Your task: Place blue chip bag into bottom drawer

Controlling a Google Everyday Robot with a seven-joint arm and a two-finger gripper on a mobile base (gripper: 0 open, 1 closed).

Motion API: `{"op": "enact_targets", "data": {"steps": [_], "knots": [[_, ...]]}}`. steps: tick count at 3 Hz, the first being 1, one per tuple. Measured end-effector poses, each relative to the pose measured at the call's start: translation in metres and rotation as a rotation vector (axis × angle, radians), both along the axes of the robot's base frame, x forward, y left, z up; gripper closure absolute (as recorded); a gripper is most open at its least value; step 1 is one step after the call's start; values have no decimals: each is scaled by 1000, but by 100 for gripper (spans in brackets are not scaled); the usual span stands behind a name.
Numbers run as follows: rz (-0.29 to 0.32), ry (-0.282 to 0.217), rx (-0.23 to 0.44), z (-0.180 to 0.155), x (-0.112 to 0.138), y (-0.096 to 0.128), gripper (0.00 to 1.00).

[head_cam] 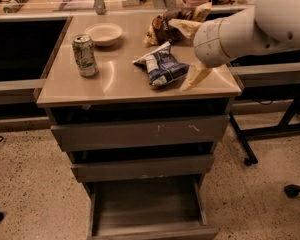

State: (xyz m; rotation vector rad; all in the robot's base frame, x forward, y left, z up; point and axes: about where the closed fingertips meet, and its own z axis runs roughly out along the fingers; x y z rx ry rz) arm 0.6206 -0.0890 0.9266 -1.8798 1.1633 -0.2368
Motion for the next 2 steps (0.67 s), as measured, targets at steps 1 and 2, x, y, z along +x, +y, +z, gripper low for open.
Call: {"op": "enact_targets", "data": {"steps": [1, 2], "knots": [[3, -22, -29, -8, 23, 3, 39], [-6, -23, -66, -20, 40, 0, 56]]}}
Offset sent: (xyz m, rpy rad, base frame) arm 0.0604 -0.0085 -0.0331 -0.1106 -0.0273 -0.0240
